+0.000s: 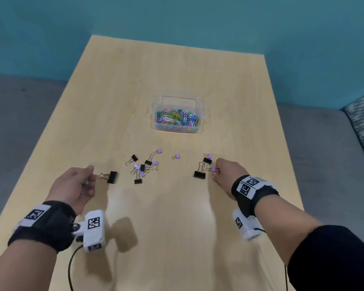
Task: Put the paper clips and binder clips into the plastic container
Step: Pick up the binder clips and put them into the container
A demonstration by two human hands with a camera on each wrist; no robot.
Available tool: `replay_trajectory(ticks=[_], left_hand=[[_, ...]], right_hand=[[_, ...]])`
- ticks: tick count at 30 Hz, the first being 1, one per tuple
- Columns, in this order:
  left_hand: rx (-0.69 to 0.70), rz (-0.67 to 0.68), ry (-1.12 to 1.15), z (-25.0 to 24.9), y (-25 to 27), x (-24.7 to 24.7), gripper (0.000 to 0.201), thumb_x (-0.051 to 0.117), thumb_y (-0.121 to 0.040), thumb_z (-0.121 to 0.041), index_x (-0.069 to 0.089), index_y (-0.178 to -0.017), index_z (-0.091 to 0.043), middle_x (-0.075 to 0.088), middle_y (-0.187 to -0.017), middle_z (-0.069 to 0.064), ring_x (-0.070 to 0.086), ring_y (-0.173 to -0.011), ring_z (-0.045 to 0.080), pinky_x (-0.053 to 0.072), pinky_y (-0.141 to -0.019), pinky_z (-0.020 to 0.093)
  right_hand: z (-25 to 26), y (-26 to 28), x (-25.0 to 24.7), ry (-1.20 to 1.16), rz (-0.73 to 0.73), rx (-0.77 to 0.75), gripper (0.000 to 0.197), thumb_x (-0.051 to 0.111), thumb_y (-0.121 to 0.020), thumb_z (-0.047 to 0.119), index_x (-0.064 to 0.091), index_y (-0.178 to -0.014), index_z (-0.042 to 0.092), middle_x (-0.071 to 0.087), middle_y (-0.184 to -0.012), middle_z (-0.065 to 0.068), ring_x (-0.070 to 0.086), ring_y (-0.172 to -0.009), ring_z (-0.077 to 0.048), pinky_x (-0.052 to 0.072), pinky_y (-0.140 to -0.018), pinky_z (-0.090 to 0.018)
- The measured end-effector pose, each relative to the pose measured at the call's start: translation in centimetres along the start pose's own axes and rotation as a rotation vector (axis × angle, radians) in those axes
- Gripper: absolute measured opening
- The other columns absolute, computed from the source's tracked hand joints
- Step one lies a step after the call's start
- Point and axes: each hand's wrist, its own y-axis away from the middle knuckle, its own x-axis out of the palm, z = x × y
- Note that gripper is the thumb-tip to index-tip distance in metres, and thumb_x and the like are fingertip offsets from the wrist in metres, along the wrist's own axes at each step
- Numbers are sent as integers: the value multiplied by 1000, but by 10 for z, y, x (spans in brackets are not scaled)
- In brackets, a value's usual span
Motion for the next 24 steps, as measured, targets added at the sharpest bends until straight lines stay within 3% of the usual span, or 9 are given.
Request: replay_trajectory(ticks=[3,6,9,13,15,17,20,22,24], left_hand=[[288,-45,-751,-5,4,13,25,68,-84,-38,55,-90,-17,60,-73,1,55,-59,20,39,-50,27],[382,49,-1264,-9,6,25,39,69,-77,-49,43,-102,-34,60,-83,-3,60,-71,19,42,-58,31],[412,87,-1417,-7,1,32,38,68,-77,-52,42,-95,-31,59,-78,-5,58,-66,16,45,-56,31],[415,127,-1454,-11,4,43,38,70,-75,-50,44,-88,-24,59,-73,-2,56,-63,17,40,-52,30],[402,120,-1458,-11,6,45,39,72,-74,-50,45,-83,-23,58,-72,-1,55,-63,18,37,-51,30],[401,96,-1481,-11,8,45,40,72,-73,-50,45,-79,-22,59,-70,0,55,-63,18,37,-51,30],[412,78,-1484,-10,10,44,44,74,-70,-53,47,-75,-19,59,-68,2,55,-61,20,40,-52,31],[423,46,-1447,-8,12,43,47,75,-67,-55,50,-72,-16,60,-67,3,56,-61,21,42,-53,32],[378,5,-1269,-6,14,41,45,76,-67,-54,55,-72,-14,61,-68,4,56,-61,22,42,-52,31]], right_hand=[[2,0,-2,28,7,11,16,50,-83,15,38,-74,22,53,-74,0,49,-62,-18,34,-50,-27],[1,1,-1,15,6,11,13,48,-81,12,39,-76,20,54,-74,-3,47,-59,-18,37,-52,-27],[-1,2,0,-19,6,8,9,48,-82,11,45,-84,18,55,-77,-2,48,-63,-18,38,-54,-28],[0,3,0,-10,15,8,13,46,-81,7,44,-77,19,53,-79,-1,48,-69,-20,34,-52,-27],[-2,3,2,-113,-19,49,9,45,-80,6,49,-79,13,55,-77,-4,48,-65,-21,36,-53,-27],[-7,6,4,-502,-65,151,12,44,-80,4,55,-80,8,55,-69,-8,47,-57,-23,38,-53,-27],[-14,20,3,-1380,-20,308,18,47,-81,-7,61,-81,5,52,-64,-12,50,-52,-23,46,-49,-29],[-19,29,1,-1729,7,371,12,50,-86,-5,60,-84,2,59,-65,-12,57,-57,-22,53,-51,-28],[-24,35,1,-1937,57,402,9,48,-88,-2,56,-85,2,65,-69,-14,61,-58,-22,55,-52,-26]])
